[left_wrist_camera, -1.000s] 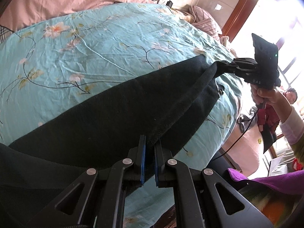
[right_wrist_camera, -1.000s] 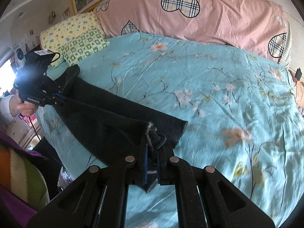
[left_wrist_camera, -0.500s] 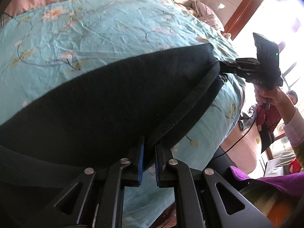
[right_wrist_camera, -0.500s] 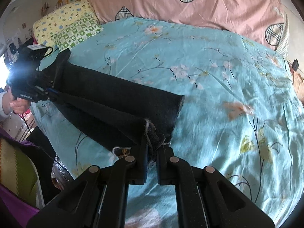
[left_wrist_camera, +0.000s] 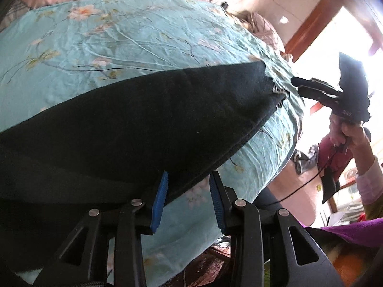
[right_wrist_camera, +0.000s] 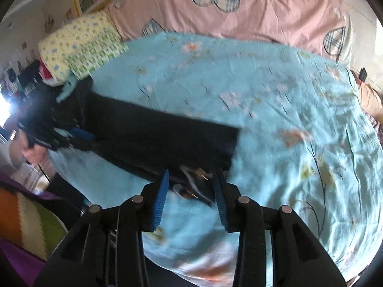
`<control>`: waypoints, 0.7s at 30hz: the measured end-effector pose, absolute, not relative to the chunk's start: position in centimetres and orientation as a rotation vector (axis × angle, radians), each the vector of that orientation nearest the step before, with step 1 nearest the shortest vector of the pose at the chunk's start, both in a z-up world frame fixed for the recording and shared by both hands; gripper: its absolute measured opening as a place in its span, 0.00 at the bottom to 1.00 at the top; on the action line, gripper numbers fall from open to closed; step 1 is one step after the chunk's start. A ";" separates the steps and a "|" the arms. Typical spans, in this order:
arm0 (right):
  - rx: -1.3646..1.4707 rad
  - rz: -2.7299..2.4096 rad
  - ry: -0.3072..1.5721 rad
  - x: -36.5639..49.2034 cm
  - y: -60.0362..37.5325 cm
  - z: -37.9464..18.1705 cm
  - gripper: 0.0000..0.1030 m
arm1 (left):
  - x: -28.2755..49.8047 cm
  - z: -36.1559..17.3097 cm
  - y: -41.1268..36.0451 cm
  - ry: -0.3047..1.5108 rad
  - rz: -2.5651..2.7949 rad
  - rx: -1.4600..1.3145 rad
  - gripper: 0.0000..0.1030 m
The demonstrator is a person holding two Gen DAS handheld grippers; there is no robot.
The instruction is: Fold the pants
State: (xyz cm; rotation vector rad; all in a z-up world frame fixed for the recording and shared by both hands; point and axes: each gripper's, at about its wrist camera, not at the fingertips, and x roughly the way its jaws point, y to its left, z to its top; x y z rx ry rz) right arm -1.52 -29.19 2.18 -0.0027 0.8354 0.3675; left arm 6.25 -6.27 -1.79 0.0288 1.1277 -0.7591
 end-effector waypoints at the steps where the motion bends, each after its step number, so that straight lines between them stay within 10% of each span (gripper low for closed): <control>1: 0.010 0.381 0.813 -1.5 -28.6 2.7 0.41 | 6.2 -1.6 -5.7 1.125 -0.749 0.013 0.36; 21: 0.147 0.742 0.842 7.5 -11.0 -0.2 0.43 | 10.3 1.9 12.5 1.042 -0.282 -0.282 0.47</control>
